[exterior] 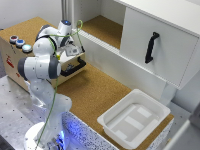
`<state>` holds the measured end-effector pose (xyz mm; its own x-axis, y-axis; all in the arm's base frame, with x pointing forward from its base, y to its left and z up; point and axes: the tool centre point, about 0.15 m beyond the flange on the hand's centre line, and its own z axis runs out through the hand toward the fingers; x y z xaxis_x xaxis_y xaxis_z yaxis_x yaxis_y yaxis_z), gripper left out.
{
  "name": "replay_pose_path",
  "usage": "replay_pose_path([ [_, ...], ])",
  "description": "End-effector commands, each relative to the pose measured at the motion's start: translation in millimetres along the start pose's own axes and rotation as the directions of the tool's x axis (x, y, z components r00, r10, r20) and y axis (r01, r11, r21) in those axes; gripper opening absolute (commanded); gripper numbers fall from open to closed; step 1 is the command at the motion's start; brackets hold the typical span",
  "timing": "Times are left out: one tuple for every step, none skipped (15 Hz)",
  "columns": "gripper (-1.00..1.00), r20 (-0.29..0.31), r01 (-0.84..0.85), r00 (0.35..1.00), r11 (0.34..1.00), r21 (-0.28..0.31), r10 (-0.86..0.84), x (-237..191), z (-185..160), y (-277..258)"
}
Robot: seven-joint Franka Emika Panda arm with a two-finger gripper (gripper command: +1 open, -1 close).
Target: Place the yellow block in the drawer
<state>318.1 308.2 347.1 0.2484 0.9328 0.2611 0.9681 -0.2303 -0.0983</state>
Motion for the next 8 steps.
replay_pose_path([
  [1.0,-0.011,0.001,1.0,0.997,-0.081,-0.002,-1,-7,-1],
  [1.0,-0.019,-0.008,1.0,0.996,-0.089,0.006,0,-12,-2],
  [1.0,-0.028,-0.022,0.999,0.995,-0.094,0.019,0,-17,-3],
  [1.0,-0.037,-0.026,0.999,0.995,-0.094,0.023,1,-22,-6],
  [1.0,-0.05,-0.049,0.998,0.994,-0.098,0.044,0,-30,-8],
  [1.0,-0.054,-0.053,0.997,0.993,-0.106,0.048,1,-39,-11],
  [1.0,-0.056,-0.046,0.998,0.993,-0.112,0.04,3,-49,-16],
  [1.0,-0.046,-0.038,0.998,0.992,-0.123,0.033,5,-55,-18],
])
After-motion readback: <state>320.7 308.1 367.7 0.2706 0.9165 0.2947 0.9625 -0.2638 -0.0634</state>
